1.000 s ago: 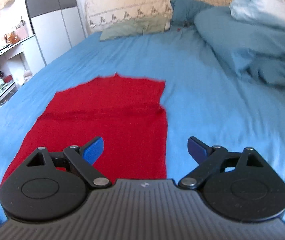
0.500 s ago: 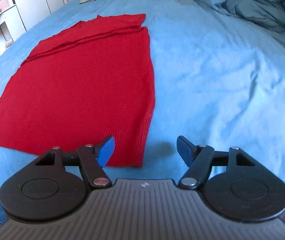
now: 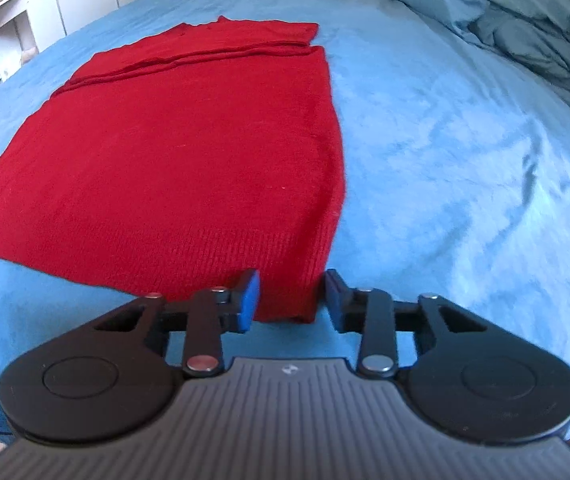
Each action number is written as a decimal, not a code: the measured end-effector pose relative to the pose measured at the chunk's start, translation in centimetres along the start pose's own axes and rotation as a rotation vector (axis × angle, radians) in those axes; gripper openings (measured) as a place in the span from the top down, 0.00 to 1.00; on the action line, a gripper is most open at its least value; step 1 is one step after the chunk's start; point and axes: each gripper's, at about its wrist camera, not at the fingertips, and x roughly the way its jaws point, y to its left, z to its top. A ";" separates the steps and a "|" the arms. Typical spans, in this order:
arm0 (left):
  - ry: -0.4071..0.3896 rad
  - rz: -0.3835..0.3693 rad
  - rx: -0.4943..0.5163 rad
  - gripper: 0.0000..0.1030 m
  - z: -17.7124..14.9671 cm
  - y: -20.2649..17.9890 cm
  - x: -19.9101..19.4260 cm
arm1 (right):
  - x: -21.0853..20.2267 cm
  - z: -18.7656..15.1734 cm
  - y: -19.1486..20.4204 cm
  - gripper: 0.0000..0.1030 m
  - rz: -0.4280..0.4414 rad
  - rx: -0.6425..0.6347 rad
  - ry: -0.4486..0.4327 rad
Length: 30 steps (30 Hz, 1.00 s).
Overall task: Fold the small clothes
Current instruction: 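Grasp the sweater hem with the left gripper while the right gripper grasps it too, lifting toward the collar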
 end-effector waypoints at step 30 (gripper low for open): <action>-0.157 -0.073 -0.118 0.95 11.0 -0.2 -4.4 | -4.0 10.7 -3.0 0.80 0.174 0.216 -0.159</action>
